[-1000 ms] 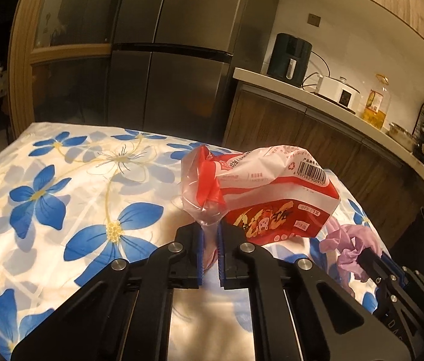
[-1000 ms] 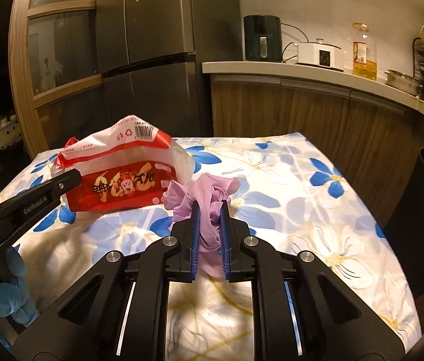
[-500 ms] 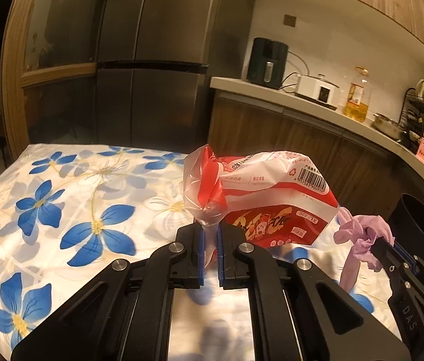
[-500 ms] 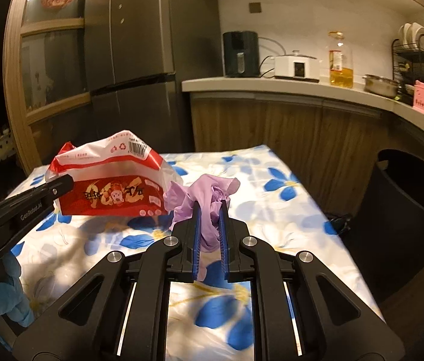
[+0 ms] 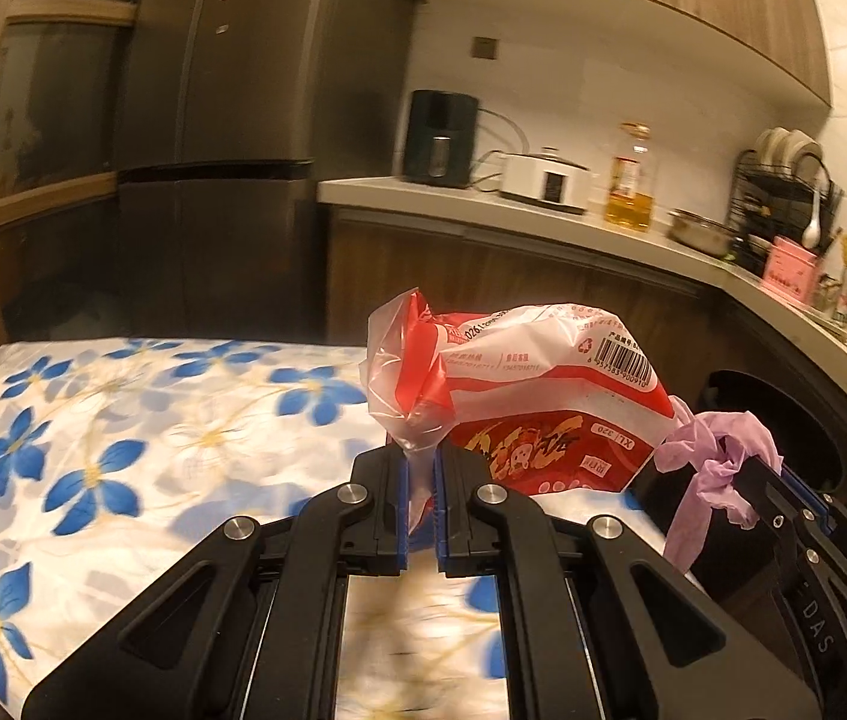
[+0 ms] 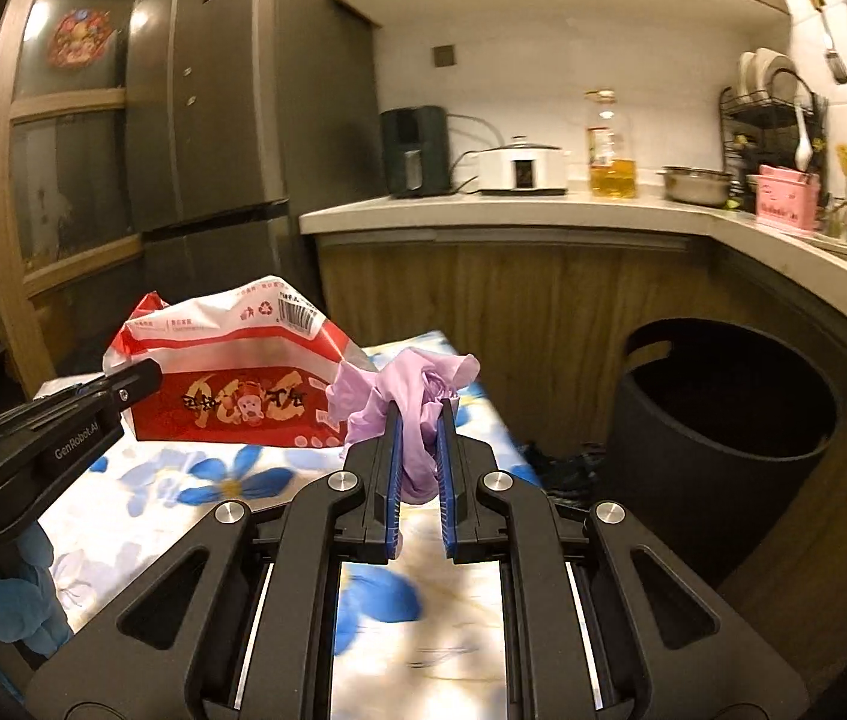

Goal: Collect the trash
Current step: 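Carry the snack bag and lilac cloth over the black bin with both tools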

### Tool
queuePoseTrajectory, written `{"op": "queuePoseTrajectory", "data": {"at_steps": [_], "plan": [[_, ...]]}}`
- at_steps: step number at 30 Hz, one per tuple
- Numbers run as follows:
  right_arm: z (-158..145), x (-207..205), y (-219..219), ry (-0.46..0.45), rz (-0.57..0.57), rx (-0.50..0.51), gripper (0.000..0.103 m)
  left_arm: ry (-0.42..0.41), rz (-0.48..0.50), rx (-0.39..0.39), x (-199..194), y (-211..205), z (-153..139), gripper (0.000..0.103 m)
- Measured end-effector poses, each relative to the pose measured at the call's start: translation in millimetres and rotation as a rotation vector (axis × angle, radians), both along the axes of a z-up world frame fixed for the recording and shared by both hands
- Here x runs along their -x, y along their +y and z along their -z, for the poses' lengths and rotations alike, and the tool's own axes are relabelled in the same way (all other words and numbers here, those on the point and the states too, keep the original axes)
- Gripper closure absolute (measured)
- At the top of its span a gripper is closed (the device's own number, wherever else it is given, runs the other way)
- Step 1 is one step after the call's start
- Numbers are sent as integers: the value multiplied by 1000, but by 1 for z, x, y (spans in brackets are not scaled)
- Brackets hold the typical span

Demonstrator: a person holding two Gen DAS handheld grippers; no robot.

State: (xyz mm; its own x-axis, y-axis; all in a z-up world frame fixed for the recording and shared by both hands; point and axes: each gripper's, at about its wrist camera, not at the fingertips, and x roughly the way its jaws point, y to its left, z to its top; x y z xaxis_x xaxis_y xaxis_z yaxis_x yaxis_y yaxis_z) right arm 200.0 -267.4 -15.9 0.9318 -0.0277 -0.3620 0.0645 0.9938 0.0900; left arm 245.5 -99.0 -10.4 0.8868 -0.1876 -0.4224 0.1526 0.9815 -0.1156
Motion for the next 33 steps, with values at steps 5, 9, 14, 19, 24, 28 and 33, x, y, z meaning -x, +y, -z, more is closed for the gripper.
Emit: {"op": "queuePoseTrajectory", "data": {"at_steps": [5,9,14,19,24,28,33], "plan": [[-8,10,-45,-22,91,-3,93,-26,77,2,-2,-45,-11,97],[-13,16,-79,-37,158,1,93,-44,133,16,-6,-84,-19,97],[-20,22,-121,-57,244,13,93,-58,203,36,-13,-132,-28,97],[-22,19,-160,-53,309,13,93,-52,257,43,-23,-174,-27,97],[-21,11,-183,-42,331,12,93,-32,295,46,-34,-208,-18,97],[-16,4,-191,-33,335,15,93,-18,306,48,-39,-220,-10,97],[-8,-4,-201,-13,340,6,92,-9,331,40,-43,-230,-3,97]]}}
